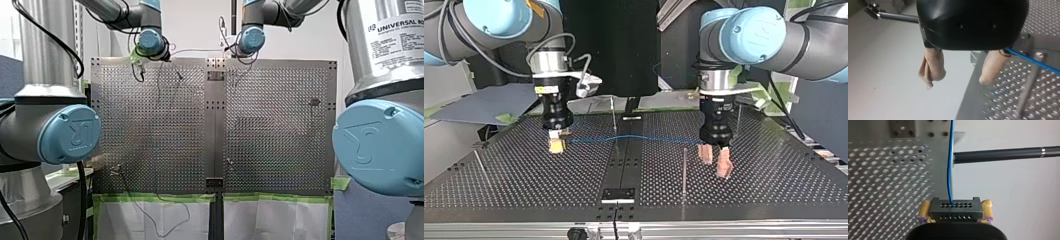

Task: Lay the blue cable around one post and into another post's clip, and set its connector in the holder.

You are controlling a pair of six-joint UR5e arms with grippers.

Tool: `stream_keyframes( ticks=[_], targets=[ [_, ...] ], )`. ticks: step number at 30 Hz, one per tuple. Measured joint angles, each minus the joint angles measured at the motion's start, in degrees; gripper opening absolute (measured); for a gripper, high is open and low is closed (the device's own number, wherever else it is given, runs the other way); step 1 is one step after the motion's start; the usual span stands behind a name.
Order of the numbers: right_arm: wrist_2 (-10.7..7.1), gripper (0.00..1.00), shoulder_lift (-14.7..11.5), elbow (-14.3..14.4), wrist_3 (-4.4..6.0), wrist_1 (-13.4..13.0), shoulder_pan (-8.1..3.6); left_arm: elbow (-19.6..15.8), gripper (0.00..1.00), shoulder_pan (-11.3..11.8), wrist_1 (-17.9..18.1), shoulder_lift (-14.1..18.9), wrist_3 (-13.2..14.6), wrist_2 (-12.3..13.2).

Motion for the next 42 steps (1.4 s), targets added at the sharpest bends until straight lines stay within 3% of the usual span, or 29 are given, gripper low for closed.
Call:
stream_keyframes(
  ticks=[15, 27, 35, 42],
  targets=[
    [-0.57, 0.03, 5.45, -4.29, -0.31, -3.04, -0.54, 6.46, 1.0, 0.47, -0.11, -4.88, 0.55, 0.0],
    [-1.34, 0.03, 7.35, -5.99, -1.05, -3.38, -0.32, 12.36, 1.0, 1.64, -0.32, -11.04, 0.49, -1.23],
    [-1.19, 0.03, 8.83, -6.03, -1.37, -3.48, -0.17, 13.54, 1.0, 2.88, -0.61, -14.08, 0.39, -1.28],
    [-1.16, 0.03, 9.52, -6.04, -1.33, -4.05, -0.88, 13.57, 1.0, 3.28, -1.36, -15.03, 0.5, -2.03]
  ],
)
